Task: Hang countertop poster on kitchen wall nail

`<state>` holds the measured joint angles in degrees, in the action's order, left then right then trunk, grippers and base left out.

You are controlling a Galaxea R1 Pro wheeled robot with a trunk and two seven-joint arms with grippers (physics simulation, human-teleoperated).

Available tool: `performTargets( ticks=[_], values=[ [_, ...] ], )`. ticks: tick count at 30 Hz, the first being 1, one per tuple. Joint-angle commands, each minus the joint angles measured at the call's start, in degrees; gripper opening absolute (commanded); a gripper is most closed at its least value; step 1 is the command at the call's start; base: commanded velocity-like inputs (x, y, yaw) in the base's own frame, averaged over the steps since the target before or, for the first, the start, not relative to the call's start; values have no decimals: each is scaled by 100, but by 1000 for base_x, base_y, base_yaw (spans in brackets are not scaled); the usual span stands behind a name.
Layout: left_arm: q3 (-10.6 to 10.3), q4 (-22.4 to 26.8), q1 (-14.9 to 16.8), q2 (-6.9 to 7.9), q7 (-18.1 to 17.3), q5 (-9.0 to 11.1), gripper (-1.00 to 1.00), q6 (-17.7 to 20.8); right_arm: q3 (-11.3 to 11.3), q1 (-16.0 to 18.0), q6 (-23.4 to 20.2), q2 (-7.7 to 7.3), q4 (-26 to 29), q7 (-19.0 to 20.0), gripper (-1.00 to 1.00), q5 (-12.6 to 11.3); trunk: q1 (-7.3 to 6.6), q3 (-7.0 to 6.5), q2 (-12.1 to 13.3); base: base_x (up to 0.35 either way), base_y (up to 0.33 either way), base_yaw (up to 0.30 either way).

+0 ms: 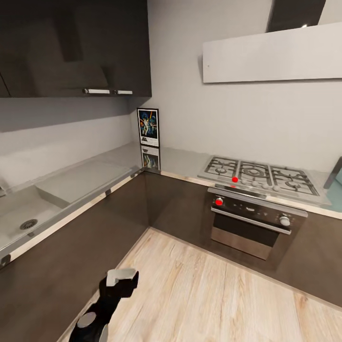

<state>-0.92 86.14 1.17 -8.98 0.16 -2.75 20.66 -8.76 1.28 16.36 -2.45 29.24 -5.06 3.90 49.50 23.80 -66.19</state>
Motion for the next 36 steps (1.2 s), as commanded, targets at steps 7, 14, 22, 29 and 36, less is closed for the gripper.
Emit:
performTargets(
  ticks=[7, 14, 22, 29, 36],
  values=[
    [-569, 67, 1641, -101, 584, -637, 100, 1331, 222, -90, 21, -10, 721, -53, 100, 34, 0, 7, -4, 0, 0, 0],
    [-685, -1033, 4100, -101, 800, -699, 100, 2398, 352, -863, 161, -10, 2170, -48, 100, 32, 0, 7, -4, 0, 0, 0],
    [-690, -3459, 6442, -101, 1271, 362, 100, 2493, 371, -1243, 797, -10, 2519, -57, 100, 28, 0, 7, -4, 0, 0, 0],
    [-683, -4269, 7229, -101, 1806, 1398, 100, 2179, 375, -1327, 995, -10, 2557, -277, 100, 24, 0, 7, -4, 0, 0, 0],
    [-630, -4372, 7286, -101, 1843, 1494, 100, 2113, 361, -1338, 1008, -10, 2560, -1192, 100, 23, 0, 7, -4, 5, -2, 0]
  ],
)
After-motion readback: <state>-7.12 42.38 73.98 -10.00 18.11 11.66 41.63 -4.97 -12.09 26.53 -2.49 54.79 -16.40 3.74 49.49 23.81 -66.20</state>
